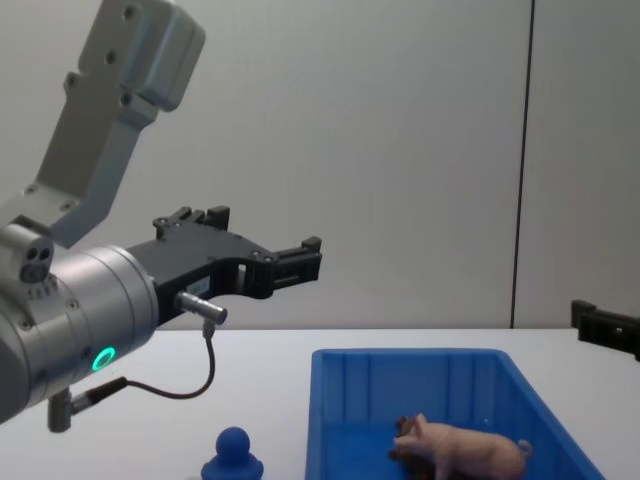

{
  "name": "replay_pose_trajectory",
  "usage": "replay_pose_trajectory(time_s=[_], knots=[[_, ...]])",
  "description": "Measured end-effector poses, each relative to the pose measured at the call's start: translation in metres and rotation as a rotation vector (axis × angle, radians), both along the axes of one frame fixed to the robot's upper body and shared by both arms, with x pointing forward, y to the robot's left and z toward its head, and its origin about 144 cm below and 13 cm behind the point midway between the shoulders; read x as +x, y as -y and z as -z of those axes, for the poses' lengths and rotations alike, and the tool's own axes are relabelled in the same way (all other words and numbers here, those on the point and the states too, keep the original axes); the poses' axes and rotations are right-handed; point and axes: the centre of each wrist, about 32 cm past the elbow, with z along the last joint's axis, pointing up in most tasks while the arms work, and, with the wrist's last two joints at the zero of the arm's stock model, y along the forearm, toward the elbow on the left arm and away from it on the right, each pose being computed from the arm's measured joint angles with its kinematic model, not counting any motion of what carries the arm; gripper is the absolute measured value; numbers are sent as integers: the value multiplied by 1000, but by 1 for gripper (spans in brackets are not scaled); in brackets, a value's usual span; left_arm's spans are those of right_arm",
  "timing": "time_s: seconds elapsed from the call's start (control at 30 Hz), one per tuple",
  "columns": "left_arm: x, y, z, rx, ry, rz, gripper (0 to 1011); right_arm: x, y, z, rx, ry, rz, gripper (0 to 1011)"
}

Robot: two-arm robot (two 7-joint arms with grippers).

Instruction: Pick up the two dolls from the table and place them into the box.

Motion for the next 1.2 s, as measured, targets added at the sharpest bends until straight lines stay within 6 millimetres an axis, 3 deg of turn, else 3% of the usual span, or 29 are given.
replay_pose_trajectory(time_s=[1.2], knots=[[5, -24, 13, -14, -273, -26, 1001, -4, 3, 1, -4, 7, 29, 1001]])
